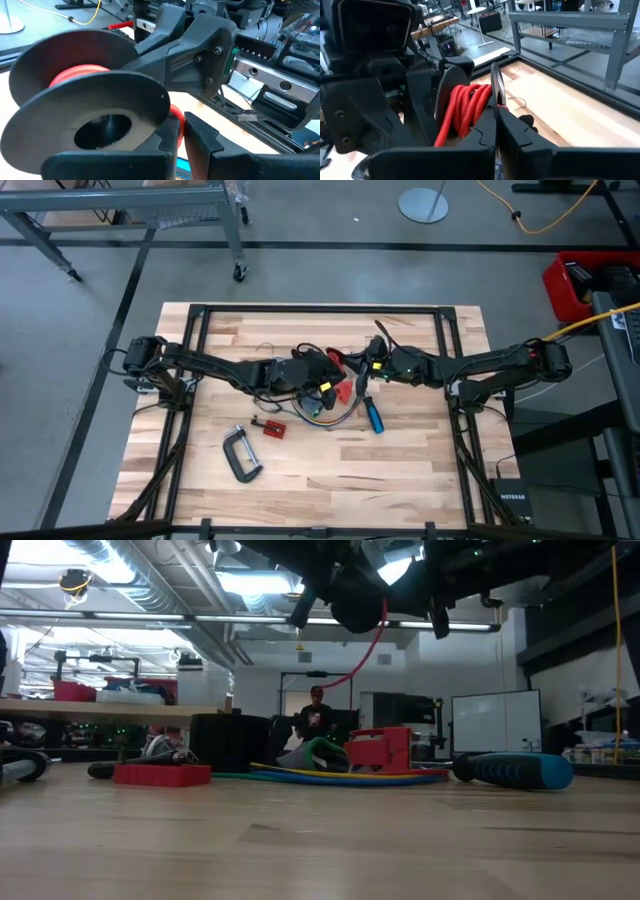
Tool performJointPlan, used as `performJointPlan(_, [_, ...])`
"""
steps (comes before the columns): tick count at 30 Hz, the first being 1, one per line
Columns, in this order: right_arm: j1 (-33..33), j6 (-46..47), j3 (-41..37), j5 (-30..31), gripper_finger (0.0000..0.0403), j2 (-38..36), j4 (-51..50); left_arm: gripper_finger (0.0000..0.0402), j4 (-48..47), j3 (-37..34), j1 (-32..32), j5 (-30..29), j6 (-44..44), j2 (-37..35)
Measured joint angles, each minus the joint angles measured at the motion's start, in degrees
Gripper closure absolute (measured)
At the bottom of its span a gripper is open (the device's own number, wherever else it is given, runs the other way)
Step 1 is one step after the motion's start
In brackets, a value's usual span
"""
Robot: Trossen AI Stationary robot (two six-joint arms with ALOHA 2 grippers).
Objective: Coil cords
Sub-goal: Coil the red wire cable onto the black spool
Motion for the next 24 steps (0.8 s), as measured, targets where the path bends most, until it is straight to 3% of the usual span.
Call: performJointPlan(24, [-0.1, -1.4, 0.1, -1.6, 0.04, 0.0, 2.0, 0.0384, -0.6, -0.1, -0.4, 0.3, 1.3, 0.2])
